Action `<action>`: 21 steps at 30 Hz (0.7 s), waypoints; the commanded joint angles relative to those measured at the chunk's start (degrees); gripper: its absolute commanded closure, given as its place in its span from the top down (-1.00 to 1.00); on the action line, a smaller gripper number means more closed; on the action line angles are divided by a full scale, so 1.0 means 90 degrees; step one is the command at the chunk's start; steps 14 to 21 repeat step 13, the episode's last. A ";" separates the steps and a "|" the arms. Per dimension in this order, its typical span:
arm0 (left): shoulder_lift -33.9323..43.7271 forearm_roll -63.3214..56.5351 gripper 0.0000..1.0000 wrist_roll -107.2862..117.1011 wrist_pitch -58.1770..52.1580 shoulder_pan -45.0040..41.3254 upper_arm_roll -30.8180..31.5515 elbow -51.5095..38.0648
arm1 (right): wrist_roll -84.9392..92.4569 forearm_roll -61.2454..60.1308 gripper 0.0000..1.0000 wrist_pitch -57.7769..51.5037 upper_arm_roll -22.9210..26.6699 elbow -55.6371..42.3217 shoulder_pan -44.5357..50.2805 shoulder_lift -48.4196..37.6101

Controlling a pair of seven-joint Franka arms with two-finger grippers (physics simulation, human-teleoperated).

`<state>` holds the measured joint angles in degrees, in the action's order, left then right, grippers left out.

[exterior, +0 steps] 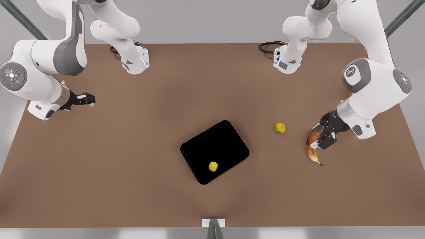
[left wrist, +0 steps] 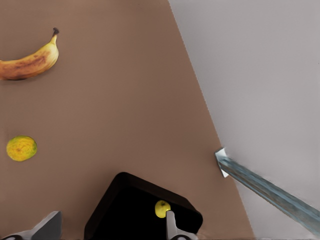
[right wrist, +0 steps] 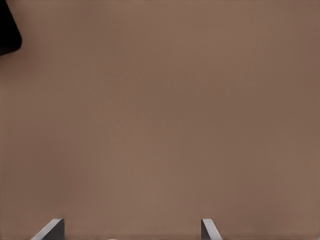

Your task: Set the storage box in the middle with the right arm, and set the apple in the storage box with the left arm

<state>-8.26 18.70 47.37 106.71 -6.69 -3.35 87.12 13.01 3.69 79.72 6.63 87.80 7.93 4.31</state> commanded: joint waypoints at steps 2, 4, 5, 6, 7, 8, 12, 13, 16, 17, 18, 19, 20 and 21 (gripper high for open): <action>0.0371 -0.1354 1.00 -0.2254 -0.0957 -0.0057 0.0010 0.0037 | 0.0000 0.0000 1.00 0.0000 0.0015 0.0000 -0.0002 0.0000; 0.0742 -0.1511 1.00 -0.4491 -0.2450 -0.0057 0.0040 0.0056 | 0.0000 0.0000 1.00 0.0000 0.0044 0.0000 -0.0002 0.0000; 0.0791 -0.1530 1.00 -0.4902 -0.2715 -0.0067 0.0059 0.0056 | 0.0010 0.0000 1.00 0.0000 0.0044 0.0000 -0.0002 0.0000; 0.0587 -0.1531 1.00 -0.4893 -0.2618 -0.0087 0.0059 -0.0148 | 0.0010 0.0000 1.00 0.0000 0.0044 0.0000 -0.0002 0.0000; 0.0538 -0.1531 1.00 -0.4981 -0.2599 -0.0096 0.0069 -0.0168 | 0.0010 0.0010 1.00 0.0000 0.0044 0.0000 -0.0002 0.0000; 0.0284 -0.1599 1.00 -0.4981 -0.2297 -0.0096 0.0147 -0.0198 | 0.0010 0.0000 1.00 0.0000 0.0044 0.0000 -0.0002 0.0000; 0.0127 -0.1755 1.00 -0.4981 -0.1885 -0.0116 0.0255 -0.0100 | 0.0010 0.0000 1.00 0.0000 0.0044 0.0000 -0.0002 0.0000; 0.0137 -0.1775 1.00 -0.4981 -0.1895 -0.0116 0.0255 -0.0100 | 0.0010 0.0000 1.00 0.0000 0.0044 0.0000 -0.0002 0.0000; 0.0137 -0.1775 1.00 -0.4981 -0.1895 -0.0116 0.0255 -0.0100 | 0.0010 0.0000 1.00 0.0000 0.0044 0.0000 -0.0002 0.0000; 0.0137 -0.1775 1.00 -0.4981 -0.1895 -0.0116 0.0255 -0.0100 | 0.0010 0.0000 1.00 0.0000 0.0044 0.0000 -0.0002 0.0000; 0.0137 -0.1775 1.00 -0.4981 -0.1895 -0.0116 0.0255 -0.0100 | 0.0010 0.0000 1.00 0.0000 0.0044 0.0000 -0.0002 0.0000; 0.0137 -0.1775 1.00 -0.4981 -0.1895 -0.0116 0.0255 -0.0100 | 0.0010 0.0000 1.00 0.0000 0.0044 0.0000 -0.0002 0.0000; 0.0137 -0.1775 1.00 -0.4981 -0.1895 -0.0116 0.0255 -0.0100 | 0.0010 0.0000 1.00 0.0000 0.0044 0.0000 -0.0002 0.0000; 0.0137 -0.1775 1.00 -0.4981 -0.1895 -0.0116 0.0255 -0.0100 | 0.0010 0.0000 1.00 0.0000 0.0044 0.0000 -0.0002 0.0000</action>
